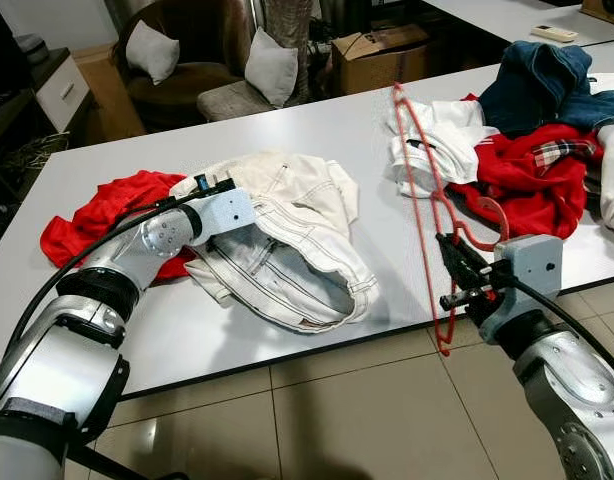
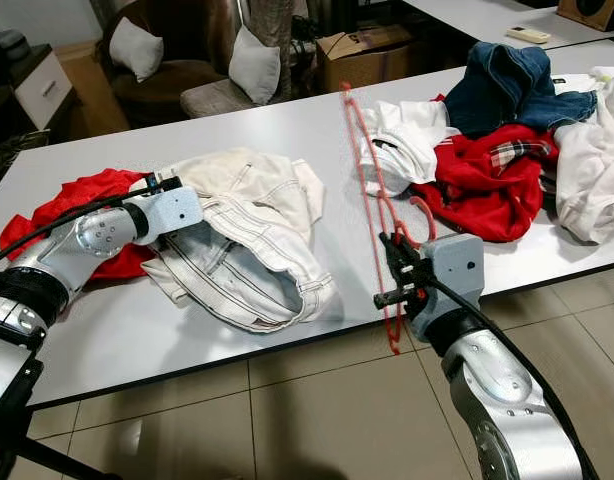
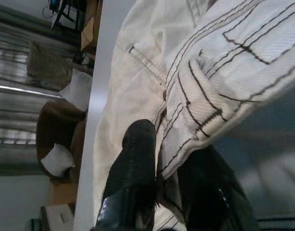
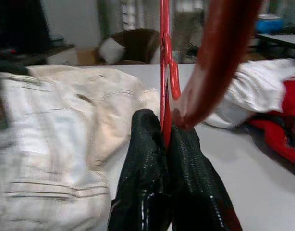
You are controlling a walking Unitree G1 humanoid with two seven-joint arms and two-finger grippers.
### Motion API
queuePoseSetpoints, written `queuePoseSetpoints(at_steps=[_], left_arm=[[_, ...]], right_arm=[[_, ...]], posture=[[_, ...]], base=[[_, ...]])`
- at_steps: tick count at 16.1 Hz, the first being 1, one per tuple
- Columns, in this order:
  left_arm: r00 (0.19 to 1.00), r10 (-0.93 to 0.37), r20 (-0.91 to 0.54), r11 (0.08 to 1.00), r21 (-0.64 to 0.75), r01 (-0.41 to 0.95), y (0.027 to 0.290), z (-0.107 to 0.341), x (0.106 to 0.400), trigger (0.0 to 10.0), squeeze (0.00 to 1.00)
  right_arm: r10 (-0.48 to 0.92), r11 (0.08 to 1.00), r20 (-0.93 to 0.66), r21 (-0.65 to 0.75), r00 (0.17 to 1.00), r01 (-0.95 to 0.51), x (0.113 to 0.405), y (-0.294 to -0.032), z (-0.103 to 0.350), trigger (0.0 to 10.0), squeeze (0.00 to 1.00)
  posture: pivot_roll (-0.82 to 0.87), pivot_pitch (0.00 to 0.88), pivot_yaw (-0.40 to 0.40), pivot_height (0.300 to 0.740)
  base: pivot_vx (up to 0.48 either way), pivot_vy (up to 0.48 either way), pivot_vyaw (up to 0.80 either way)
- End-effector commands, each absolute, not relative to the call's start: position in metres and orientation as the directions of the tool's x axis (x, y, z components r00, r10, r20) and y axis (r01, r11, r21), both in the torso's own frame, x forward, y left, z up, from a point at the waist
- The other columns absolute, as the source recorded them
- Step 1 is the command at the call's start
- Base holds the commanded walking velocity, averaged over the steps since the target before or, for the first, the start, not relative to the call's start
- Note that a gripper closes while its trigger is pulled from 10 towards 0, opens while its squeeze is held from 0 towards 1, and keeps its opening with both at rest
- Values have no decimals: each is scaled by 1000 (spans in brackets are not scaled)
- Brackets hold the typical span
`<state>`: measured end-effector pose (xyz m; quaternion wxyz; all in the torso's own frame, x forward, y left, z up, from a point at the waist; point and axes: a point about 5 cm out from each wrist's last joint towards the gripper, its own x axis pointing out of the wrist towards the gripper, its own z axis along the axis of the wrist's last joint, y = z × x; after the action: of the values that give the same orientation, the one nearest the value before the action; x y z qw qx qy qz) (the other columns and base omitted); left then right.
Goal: Hang hanger
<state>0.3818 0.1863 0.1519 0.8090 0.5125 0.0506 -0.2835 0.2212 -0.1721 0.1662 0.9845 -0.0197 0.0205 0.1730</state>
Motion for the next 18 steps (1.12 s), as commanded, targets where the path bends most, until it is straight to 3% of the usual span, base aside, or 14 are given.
queuePoseSetpoints(at_steps=[1,4,7,10,12,16,18], left_arm=[[838,-414,-355,335,797,503,189,160,384,0,0],[814,-456,-360,365,759,540,182,160,384,0,0],[855,-403,-326,464,732,498,188,168,390,0,0],[878,-385,-283,523,717,461,191,182,396,0,0],[882,-389,-265,532,718,450,191,188,398,0,0],[871,-435,-228,508,737,446,194,206,398,0,0],[860,-456,-228,479,752,453,194,212,397,0,0]], right_arm=[[402,915,-6,-28,916,-402,218,-166,174,10000,0],[583,811,-63,-17,810,-585,196,-162,177,10000,0],[702,709,-116,18,702,-705,173,-167,181,10000,0],[822,553,-232,110,520,-826,150,-168,184,10000,0],[815,544,-348,181,464,-820,143,-171,172,10000,0],[730,619,-535,251,426,-744,144,-182,145,10000,0],[680,674,-556,216,479,-706,155,-186,141,10000,0]], posture=[[-183,0,160,740],[-189,0,165,740],[-190,0,166,740],[-189,0,158,740],[-187,0,146,740],[-178,0,127,740],[-173,0,123,740]], base=[[0,0,0],[0,0,0],[0,0,0],[0,0,0],[0,0,0],[0,0,0],[0,0,0]])
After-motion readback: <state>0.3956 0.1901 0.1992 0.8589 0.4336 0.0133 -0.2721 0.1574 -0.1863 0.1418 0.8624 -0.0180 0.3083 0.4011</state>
